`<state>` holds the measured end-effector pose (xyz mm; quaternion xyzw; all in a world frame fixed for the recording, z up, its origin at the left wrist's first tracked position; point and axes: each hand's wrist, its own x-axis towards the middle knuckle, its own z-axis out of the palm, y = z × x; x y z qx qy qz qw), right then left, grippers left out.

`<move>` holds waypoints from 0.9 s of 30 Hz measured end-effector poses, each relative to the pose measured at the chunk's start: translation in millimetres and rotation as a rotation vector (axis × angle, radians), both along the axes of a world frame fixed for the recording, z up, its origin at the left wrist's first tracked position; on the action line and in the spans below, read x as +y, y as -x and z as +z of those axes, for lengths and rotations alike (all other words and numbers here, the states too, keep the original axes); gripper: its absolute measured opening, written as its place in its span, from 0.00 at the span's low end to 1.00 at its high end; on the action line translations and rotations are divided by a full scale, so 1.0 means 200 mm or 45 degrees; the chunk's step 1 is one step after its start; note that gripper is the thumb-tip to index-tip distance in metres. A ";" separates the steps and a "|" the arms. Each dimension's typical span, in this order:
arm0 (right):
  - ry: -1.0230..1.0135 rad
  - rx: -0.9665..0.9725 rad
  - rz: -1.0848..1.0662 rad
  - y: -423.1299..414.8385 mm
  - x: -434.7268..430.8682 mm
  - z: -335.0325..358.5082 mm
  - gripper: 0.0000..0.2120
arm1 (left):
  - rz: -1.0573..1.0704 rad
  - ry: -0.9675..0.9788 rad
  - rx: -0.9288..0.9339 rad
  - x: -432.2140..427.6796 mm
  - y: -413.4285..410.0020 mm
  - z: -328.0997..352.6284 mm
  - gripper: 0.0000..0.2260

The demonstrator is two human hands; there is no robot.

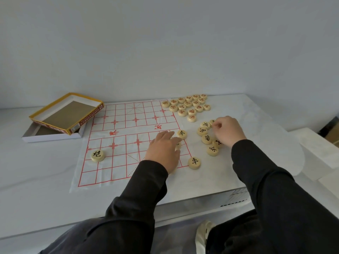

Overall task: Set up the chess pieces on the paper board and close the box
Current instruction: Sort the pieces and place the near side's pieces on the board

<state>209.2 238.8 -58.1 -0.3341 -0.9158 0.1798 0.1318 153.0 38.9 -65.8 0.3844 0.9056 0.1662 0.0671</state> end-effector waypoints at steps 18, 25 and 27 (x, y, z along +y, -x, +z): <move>-0.251 0.046 0.303 0.09 -0.25 0.05 0.15 | 0.118 0.041 -0.001 -0.06 0.07 0.04 0.19; -0.008 -0.269 0.733 -0.08 -0.35 0.12 0.15 | 0.144 0.169 -0.065 -0.12 0.10 0.03 0.19; -0.025 -0.349 0.780 -0.10 -0.38 0.10 0.16 | 0.138 0.182 -0.060 -0.13 0.10 0.03 0.19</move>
